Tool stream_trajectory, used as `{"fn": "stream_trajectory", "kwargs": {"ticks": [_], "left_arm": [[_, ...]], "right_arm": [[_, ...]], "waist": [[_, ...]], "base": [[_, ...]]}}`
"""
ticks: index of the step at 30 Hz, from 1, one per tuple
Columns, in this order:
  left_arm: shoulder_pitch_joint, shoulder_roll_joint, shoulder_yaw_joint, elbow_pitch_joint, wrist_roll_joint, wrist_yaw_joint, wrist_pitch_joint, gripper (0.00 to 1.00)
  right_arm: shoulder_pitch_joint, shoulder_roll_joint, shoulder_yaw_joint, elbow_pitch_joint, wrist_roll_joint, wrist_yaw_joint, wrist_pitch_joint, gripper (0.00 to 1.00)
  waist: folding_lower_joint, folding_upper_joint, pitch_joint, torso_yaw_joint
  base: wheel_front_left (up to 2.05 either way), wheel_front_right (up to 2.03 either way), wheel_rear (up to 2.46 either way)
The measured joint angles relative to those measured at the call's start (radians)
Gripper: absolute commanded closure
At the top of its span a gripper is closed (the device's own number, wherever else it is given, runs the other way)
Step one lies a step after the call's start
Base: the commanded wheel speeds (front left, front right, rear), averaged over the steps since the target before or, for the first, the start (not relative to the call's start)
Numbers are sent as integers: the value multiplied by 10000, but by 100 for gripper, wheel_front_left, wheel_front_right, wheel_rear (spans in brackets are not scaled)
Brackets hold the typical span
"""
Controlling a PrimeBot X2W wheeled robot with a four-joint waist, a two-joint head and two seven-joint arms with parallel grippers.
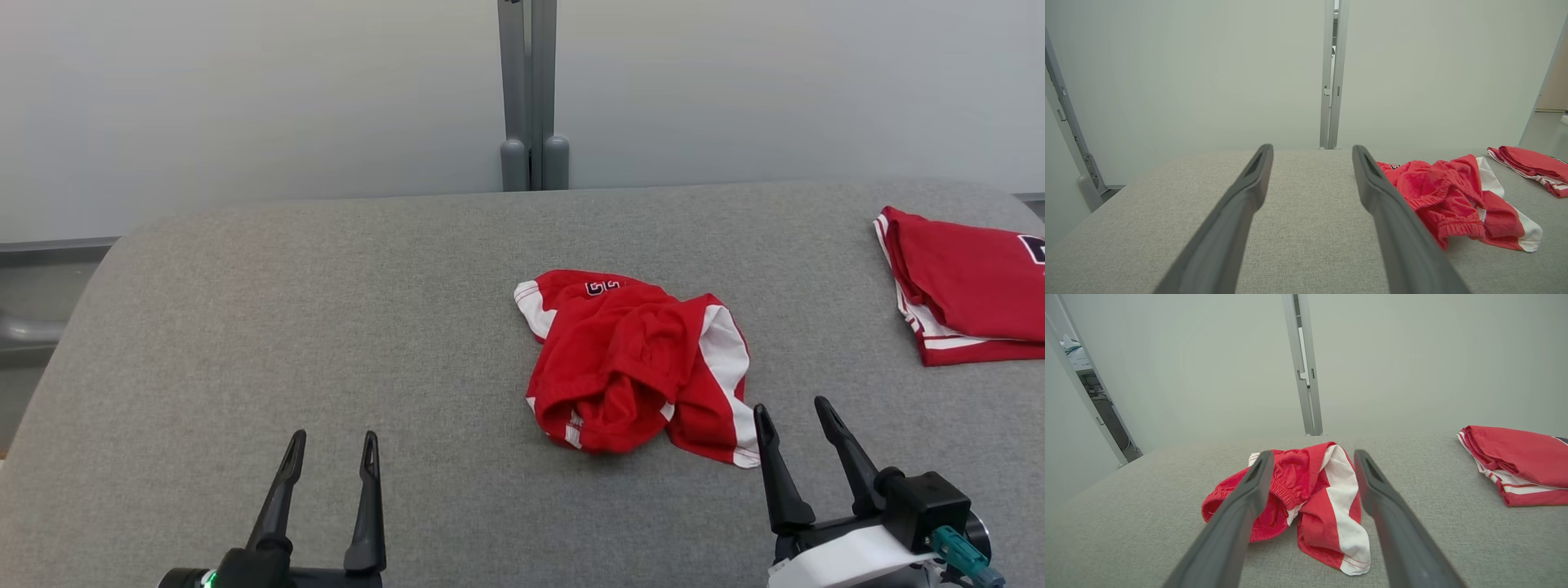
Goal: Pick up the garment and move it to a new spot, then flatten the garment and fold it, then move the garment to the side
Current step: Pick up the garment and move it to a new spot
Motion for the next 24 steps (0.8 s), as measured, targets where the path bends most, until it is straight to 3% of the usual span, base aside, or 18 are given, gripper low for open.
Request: {"fn": "stream_trajectory", "kwargs": {"ticks": [24], "left_arm": [[-12, 0, 90, -25, 119, -15, 0, 0]], "right_arm": [[5, 6, -8, 10, 19, 0, 0, 0]], "waist": [[0, 0, 17, -29]], "base": [[0, 0, 0]]}}
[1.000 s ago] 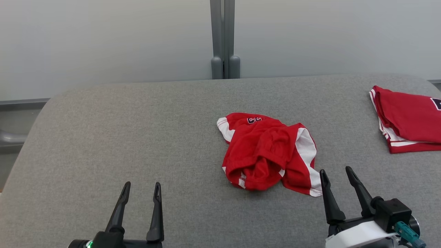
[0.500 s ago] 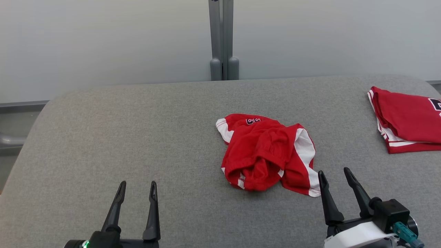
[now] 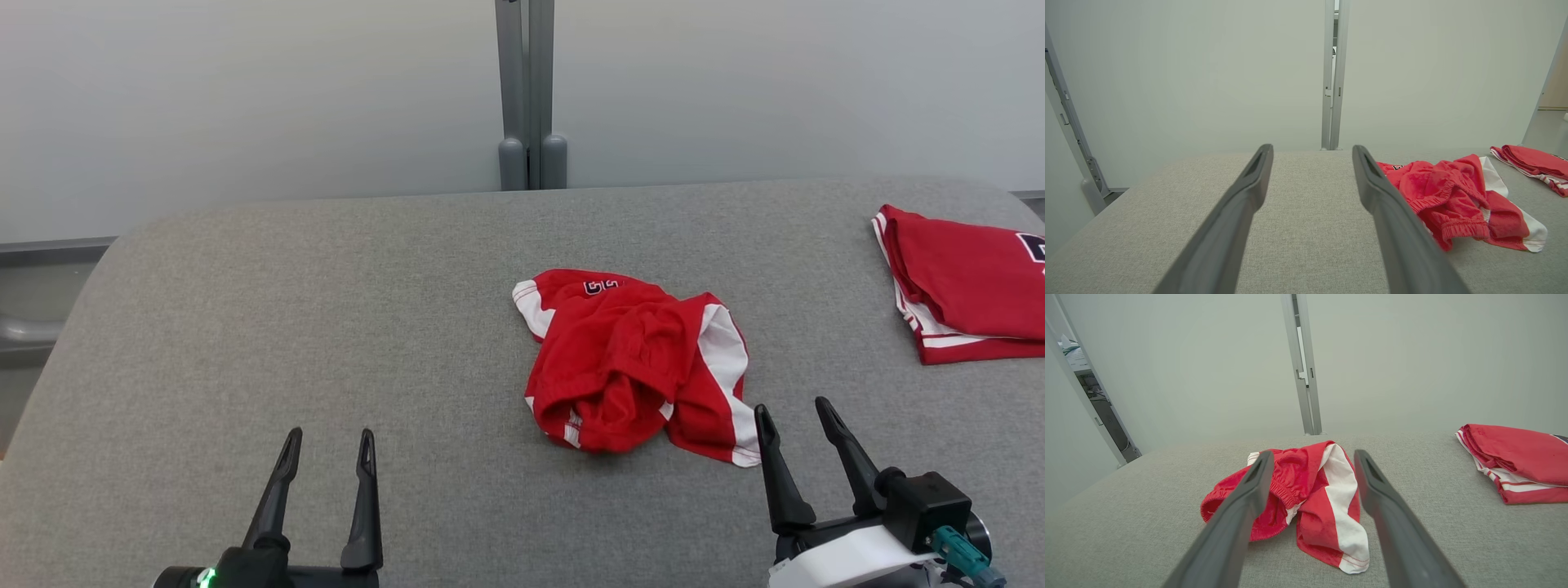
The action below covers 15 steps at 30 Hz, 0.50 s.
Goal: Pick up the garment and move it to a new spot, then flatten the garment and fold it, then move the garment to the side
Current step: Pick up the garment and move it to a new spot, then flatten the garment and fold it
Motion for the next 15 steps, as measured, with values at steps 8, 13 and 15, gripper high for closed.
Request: {"fn": "stream_trajectory", "kwargs": {"ticks": [8, 13, 15], "left_arm": [[-24, 0, -12, -4, 4, 15, 0, 0], [-29, 0, -23, -4, 4, 15, 0, 0], [-30, 0, -25, -2, 6, 15, 0, 0]], "right_arm": [[0, 2, 12, 4, 35, 0, 0, 0], [0, 2, 15, 8, 61, 0, 0, 0], [0, 2, 23, 10, 71, 0, 0, 0]], "waist": [[0, 0, 39, 17], [0, 0, 56, 22], [0, 0, 63, 20]], "base": [[0, 0, 0], [0, 0, 0], [0, 0, 0]]}}
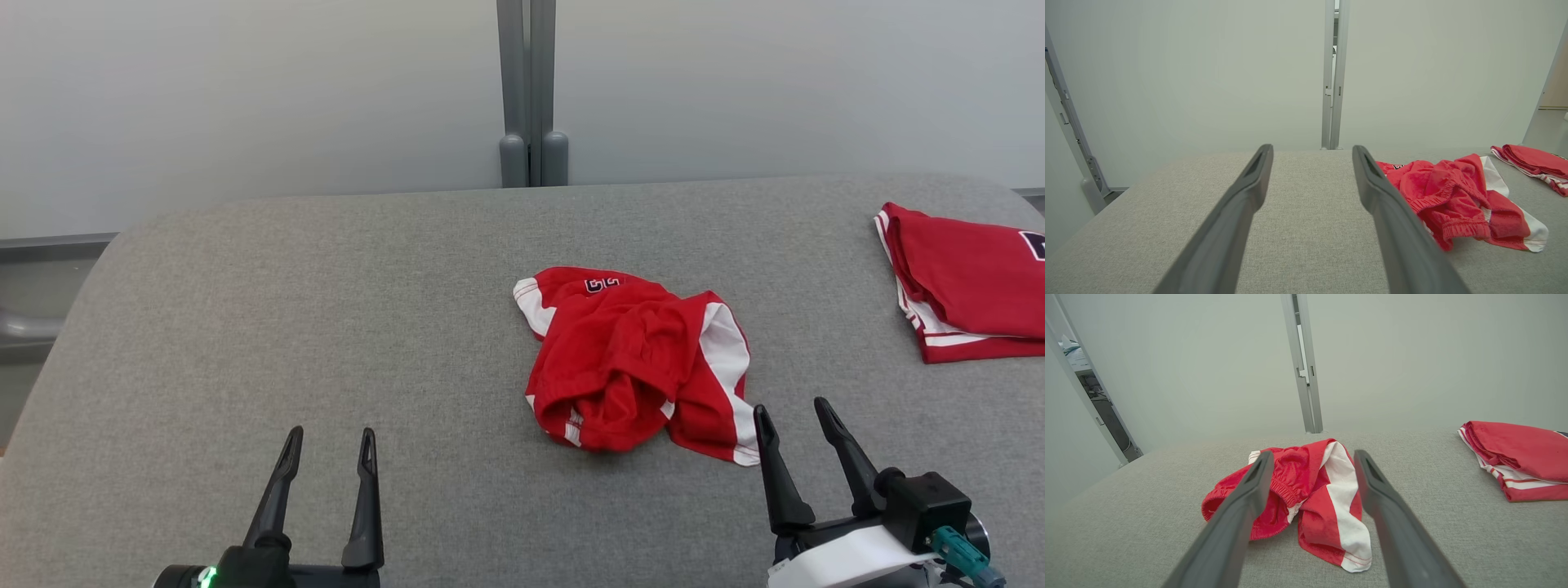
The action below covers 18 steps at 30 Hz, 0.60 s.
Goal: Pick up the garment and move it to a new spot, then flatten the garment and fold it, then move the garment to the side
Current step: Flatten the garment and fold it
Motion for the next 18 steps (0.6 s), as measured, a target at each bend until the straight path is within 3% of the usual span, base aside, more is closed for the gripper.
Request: {"fn": "stream_trajectory", "kwargs": {"ticks": [14, 18], "left_arm": [[-12, 0, -33, 21, 25, -2, 0, 0], [-153, -2, -412, 247, -56, -407, 0, 0]], "right_arm": [[-1, 13, -4, -2, -2, 0, 0, 0], [-15, 35, -255, 25, -82, -2, 0, 0]], "waist": [[0, 0, 47, -23], [0, 0, 140, -56]], "base": [[0, 0, 0], [0, 0, 0]]}}
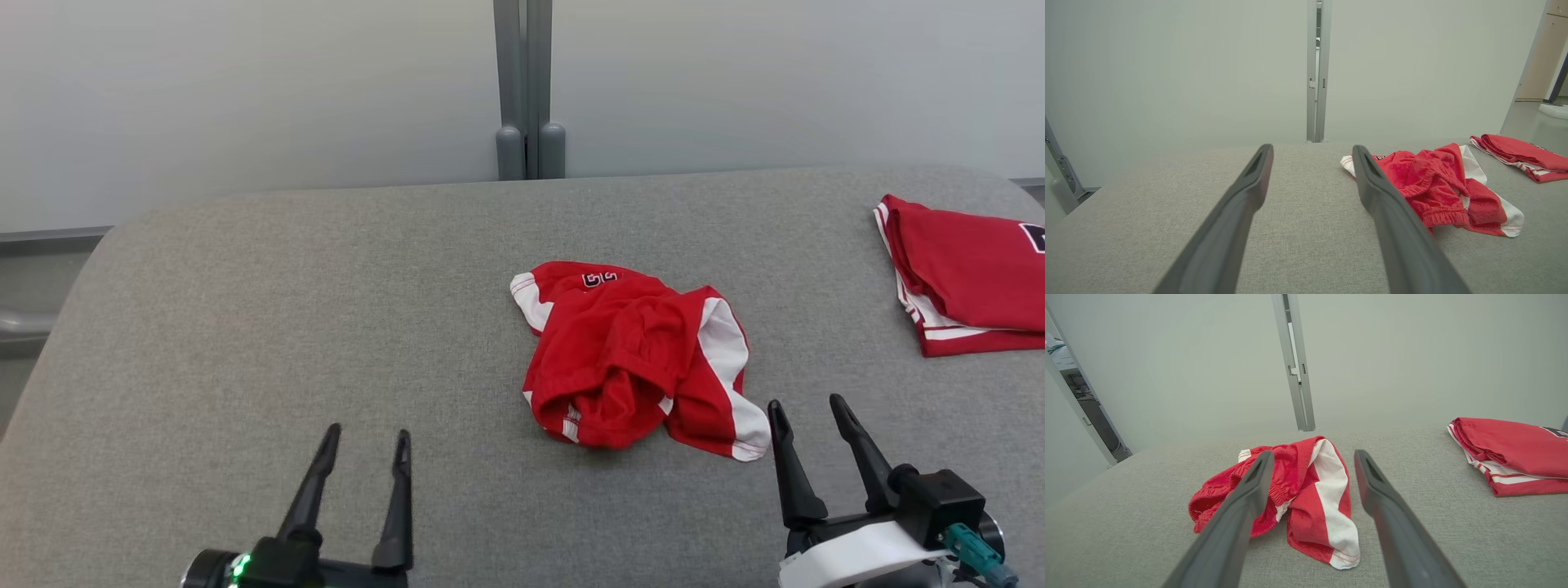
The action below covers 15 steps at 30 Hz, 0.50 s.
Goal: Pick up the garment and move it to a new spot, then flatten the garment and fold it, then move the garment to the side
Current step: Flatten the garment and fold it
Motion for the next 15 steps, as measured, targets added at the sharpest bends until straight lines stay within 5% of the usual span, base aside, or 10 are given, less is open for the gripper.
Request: {"fn": "stream_trajectory", "kwargs": {"ticks": [7, 15], "left_arm": [[-1351, -10, -2136, 1492, -397, -1028, 0, 0], [-3999, -29, -5392, 3480, -1202, -1108, 0, 0]], "right_arm": [[-321, 6, -397, -56, -184, 2, 0, 0], [-1130, -84, -249, -245, -215, 2, 0, 0]], "waist": [[0, 0, 428, -199], [0, 0, 1368, -692]], "base": [[0, 0, 0], [0, 0, 0]]}}
